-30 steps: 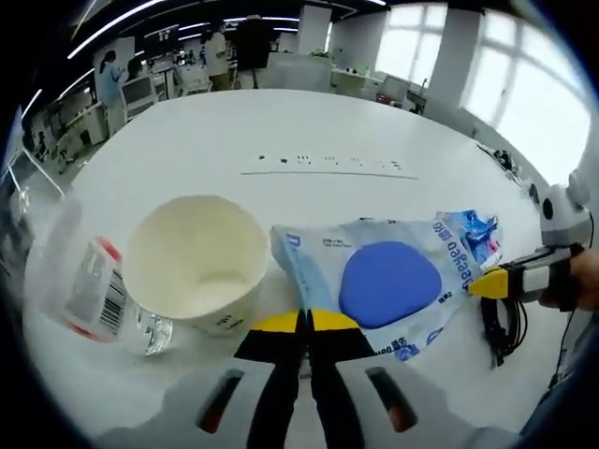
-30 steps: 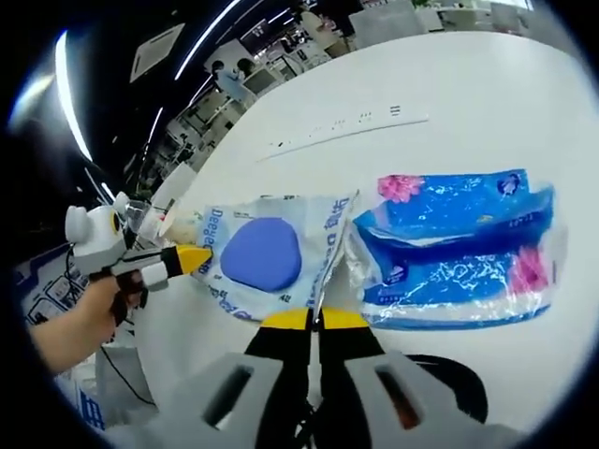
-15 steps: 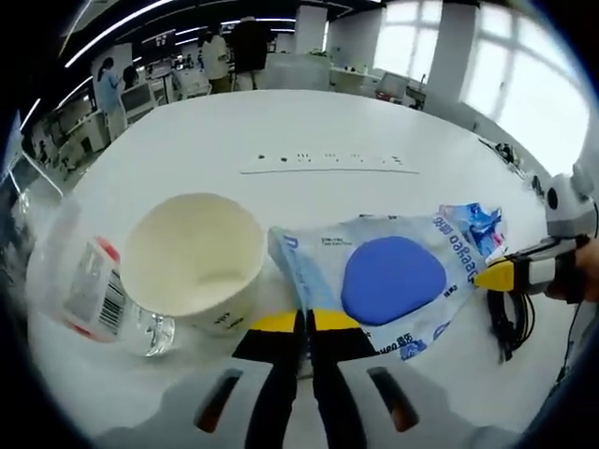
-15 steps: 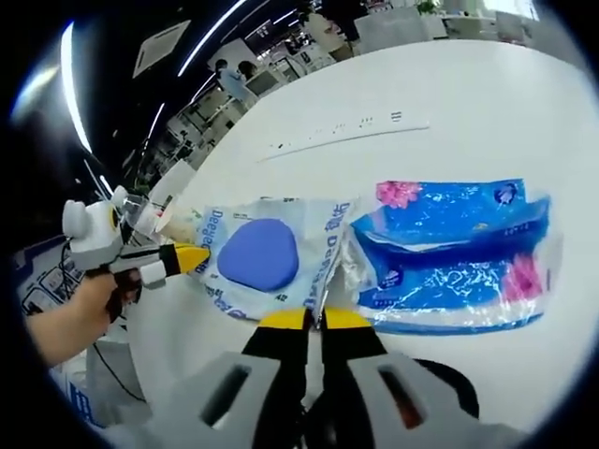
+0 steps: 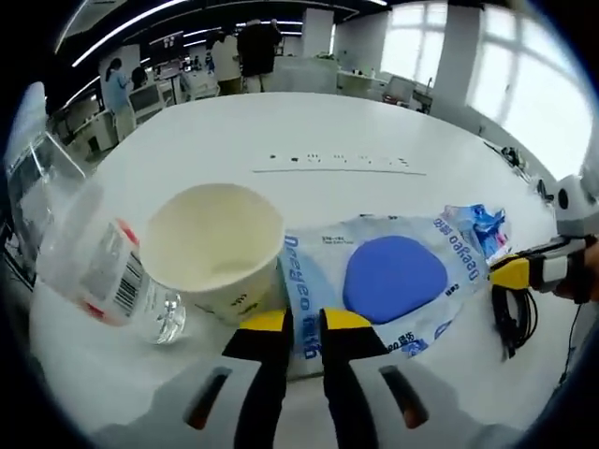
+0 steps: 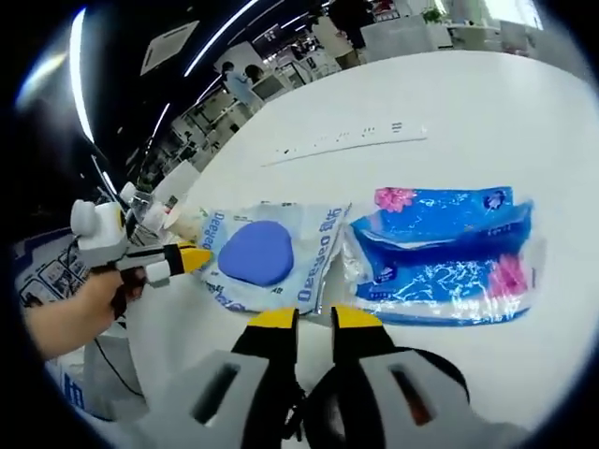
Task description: Arrange the tabletop items into an orderly group along one side of the table until the central work area is clear of visible clutter.
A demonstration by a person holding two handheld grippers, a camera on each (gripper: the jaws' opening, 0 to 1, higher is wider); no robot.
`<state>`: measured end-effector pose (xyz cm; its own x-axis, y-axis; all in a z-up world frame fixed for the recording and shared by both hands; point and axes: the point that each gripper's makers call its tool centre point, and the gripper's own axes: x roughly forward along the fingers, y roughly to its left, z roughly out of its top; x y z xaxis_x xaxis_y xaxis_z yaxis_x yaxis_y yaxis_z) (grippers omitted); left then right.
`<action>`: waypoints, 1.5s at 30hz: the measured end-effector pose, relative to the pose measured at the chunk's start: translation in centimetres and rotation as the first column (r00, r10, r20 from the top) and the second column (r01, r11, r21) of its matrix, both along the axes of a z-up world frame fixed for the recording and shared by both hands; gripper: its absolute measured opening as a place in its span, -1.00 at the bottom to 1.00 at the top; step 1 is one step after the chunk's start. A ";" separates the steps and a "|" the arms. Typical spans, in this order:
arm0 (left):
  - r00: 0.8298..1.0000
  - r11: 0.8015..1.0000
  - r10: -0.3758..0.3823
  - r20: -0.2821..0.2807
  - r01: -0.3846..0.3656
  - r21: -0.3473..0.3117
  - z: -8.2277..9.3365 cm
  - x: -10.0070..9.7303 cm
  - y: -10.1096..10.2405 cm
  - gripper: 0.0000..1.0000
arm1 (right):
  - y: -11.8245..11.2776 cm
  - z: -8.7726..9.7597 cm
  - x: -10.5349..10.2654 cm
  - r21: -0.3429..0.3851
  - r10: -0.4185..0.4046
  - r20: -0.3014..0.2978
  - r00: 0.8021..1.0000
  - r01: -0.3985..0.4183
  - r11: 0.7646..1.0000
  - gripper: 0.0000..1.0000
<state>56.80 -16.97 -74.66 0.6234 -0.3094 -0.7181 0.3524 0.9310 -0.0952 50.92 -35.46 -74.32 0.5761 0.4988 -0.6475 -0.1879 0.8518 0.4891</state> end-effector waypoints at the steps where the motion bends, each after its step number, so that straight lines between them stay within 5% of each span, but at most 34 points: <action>1: 1.000 1.000 -0.001 -0.001 0.001 0.000 -0.1 -0.1 0.0 -0.74 | 0.0 0.2 -0.1 0.007 -0.002 0.002 1.000 0.002 1.000 -0.76; 20: 1.000 1.000 0.000 0.026 0.000 0.016 -0.3 -0.9 0.6 -0.40 | -0.3 3.2 -3.8 0.038 0.049 0.108 0.993 -0.054 0.998 -0.67; 32: 0.998 0.999 0.034 0.058 -0.033 -0.018 0.7 -2.7 1.7 -0.22 | -3.6 4.0 -6.1 -0.063 0.065 0.179 0.982 -0.055 0.996 -0.40; 45: 0.993 0.997 0.055 0.107 -0.049 -0.061 3.0 -4.9 3.0 0.06 | -6.7 4.4 -7.8 -0.133 0.021 0.191 0.981 0.005 0.991 -0.04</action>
